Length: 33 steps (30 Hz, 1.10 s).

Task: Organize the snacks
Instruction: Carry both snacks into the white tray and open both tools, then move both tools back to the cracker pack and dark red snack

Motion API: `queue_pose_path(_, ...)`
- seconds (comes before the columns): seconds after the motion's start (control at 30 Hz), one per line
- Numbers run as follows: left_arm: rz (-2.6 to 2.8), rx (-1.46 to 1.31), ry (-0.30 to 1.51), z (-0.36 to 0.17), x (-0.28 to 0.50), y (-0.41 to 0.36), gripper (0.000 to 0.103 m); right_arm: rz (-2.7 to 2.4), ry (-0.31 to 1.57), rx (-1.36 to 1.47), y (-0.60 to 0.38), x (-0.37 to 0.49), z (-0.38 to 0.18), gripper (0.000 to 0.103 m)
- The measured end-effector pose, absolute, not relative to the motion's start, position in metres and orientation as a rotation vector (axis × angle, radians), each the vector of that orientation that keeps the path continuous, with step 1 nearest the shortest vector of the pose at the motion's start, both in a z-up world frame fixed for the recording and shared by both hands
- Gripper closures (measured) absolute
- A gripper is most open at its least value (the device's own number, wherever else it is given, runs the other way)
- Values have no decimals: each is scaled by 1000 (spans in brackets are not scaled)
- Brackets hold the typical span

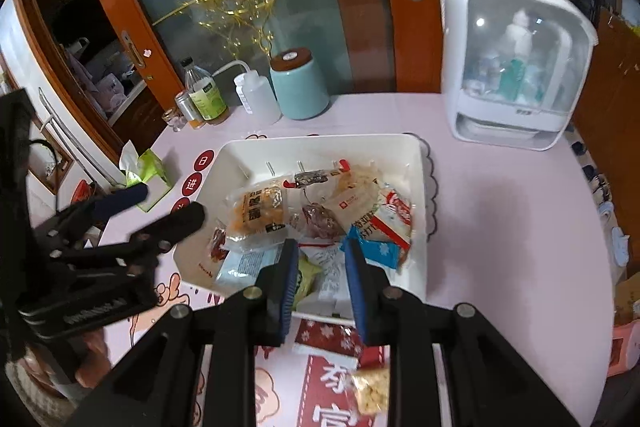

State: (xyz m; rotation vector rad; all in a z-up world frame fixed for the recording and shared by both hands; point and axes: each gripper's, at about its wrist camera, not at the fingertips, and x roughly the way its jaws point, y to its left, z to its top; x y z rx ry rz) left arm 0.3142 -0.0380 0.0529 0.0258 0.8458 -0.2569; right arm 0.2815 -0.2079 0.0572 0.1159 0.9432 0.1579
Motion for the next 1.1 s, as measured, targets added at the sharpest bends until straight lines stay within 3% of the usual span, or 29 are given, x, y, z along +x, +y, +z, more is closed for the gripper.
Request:
queue_pose_path(0.13, -264, 60, 768, 81, 276, -37, 9, 139, 910, 116, -216, 251, 72, 63)
queue_pose_path(0.47, -364, 137, 672, 115, 189, -47, 7, 117, 859, 115, -239, 182, 90, 58)
queue_pose_path(0.63, -418, 174, 635, 118, 159, -60, 1, 106, 860, 127, -248, 158, 83, 48)
queue_pose_path(0.73, -470, 221, 605, 112, 141, -70, 0, 101, 874, 164, -257, 149, 70, 39)
queue_pose_path(0.97, -516, 261, 652, 64, 132, -86, 0, 77, 937, 184, -268, 148, 25, 33)
queue_pose_path(1.03, -525, 240, 683, 45, 134, -85, 0, 77, 927, 163, -268, 149, 14, 20)
queue_pose_path(1.1, -524, 211, 711, 26, 138, -82, 0, 81, 916, 132, -266, 150, 2, 14)
